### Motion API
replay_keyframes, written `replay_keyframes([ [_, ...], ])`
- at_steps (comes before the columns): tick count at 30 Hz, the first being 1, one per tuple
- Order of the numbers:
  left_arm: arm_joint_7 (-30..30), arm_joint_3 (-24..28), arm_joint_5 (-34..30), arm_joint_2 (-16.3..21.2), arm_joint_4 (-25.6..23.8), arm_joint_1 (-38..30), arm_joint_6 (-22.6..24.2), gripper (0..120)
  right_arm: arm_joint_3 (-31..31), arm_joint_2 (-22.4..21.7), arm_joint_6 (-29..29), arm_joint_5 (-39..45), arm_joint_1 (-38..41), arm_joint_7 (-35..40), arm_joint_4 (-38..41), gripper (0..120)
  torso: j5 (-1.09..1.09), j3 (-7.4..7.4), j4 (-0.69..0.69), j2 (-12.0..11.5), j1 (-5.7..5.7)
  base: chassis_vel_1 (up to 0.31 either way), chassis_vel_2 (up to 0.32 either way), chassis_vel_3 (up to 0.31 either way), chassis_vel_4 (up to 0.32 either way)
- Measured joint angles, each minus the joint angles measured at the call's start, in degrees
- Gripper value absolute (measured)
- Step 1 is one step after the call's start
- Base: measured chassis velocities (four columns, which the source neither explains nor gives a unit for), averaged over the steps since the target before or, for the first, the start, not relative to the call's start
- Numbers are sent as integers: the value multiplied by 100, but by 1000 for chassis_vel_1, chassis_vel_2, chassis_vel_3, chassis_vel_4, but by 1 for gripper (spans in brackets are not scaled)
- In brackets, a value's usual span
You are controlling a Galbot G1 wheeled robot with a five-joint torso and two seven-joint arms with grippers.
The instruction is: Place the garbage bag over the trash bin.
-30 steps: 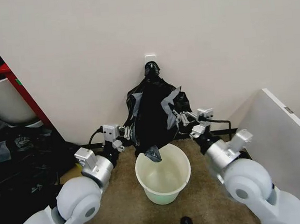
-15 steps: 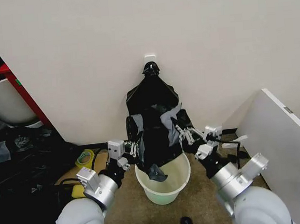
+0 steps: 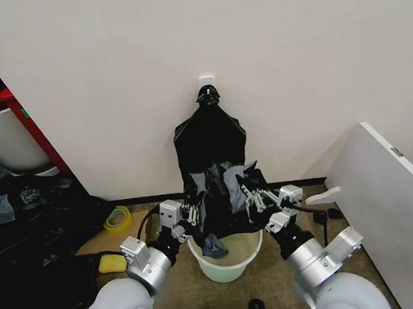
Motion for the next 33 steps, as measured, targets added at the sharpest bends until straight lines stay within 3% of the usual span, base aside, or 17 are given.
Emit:
replay_keyframes([
  [3,3,18,-8,-133,236,-4,-19,0,-53,173,101,-48,39,47,-314,0,0,0,1,-1,0,0,0,0,0],
  [4,23,130,19,-326,558,-65,-40,0,-89,341,280,-231,115,100,-727,0,0,0,2,-1,0,0,0,0,0],
  [7,40,342,122,-588,893,-188,-67,0,-95,477,491,-492,226,175,-1213,0,-1,1,0,-2,1,0,0,0,0],
  [15,36,611,481,-1046,1343,-362,-167,0,-186,646,599,-659,283,605,-1602,0,-1,1,0,-2,1,0,0,0,0],
  [21,-1,472,502,-944,1317,-357,-262,0,-343,688,515,-682,177,723,-1473,0,-2,0,0,-2,0,0,0,0,0],
  [24,2,173,510,-609,1164,-343,-385,0,-410,879,569,-738,234,708,-1689,0,0,0,-1,-2,0,0,0,0,0],
  [28,12,27,501,-436,1099,-246,-443,0,-442,1166,574,-479,457,871,-1885,0,-1,0,1,-2,0,0,0,0,0],
  [33,18,166,604,-559,1247,-126,-500,0,-482,1287,570,-399,570,1115,-2086,0,0,0,2,-2,0,0,0,0,0],
])
